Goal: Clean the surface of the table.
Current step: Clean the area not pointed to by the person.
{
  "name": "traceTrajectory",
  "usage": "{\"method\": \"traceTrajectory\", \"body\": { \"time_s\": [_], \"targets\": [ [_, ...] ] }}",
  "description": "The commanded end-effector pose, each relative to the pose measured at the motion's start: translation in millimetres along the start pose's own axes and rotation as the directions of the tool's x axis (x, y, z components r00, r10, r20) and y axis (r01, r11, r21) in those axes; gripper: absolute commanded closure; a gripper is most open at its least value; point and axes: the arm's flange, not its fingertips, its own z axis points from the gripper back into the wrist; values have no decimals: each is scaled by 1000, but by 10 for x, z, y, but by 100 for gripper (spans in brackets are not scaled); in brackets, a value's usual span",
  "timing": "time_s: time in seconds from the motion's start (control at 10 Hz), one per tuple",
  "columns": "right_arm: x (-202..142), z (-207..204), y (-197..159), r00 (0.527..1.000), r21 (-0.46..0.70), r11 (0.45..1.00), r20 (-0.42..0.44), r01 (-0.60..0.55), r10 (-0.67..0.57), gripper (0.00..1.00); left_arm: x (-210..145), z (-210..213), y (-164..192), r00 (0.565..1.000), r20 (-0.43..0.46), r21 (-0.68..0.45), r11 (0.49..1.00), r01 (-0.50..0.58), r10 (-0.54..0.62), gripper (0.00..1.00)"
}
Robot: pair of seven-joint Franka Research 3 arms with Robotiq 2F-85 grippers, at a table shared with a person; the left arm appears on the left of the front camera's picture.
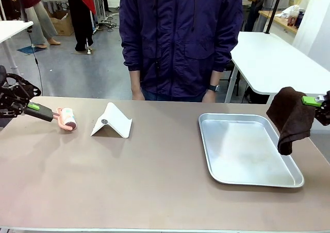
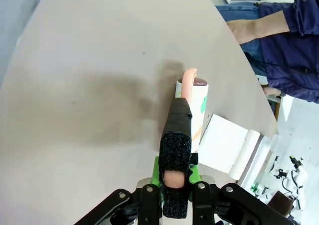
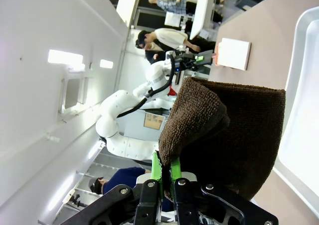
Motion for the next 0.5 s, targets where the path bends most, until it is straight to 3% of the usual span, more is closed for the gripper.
{"method": "traceTrajectory", "body": {
  "time_s": [0.0, 0.4],
  "targets": [
    [34, -2, 33, 1000, 1, 1000, -6, -15, 15, 93, 107, -347, 144, 1000, -16, 106, 994, -12, 13, 78],
    [34, -2, 33, 1000, 1, 1000, -6, -15, 15, 93, -43, -269, -99, 992, -35, 29, 993, 119, -118, 78]
  ]
}}
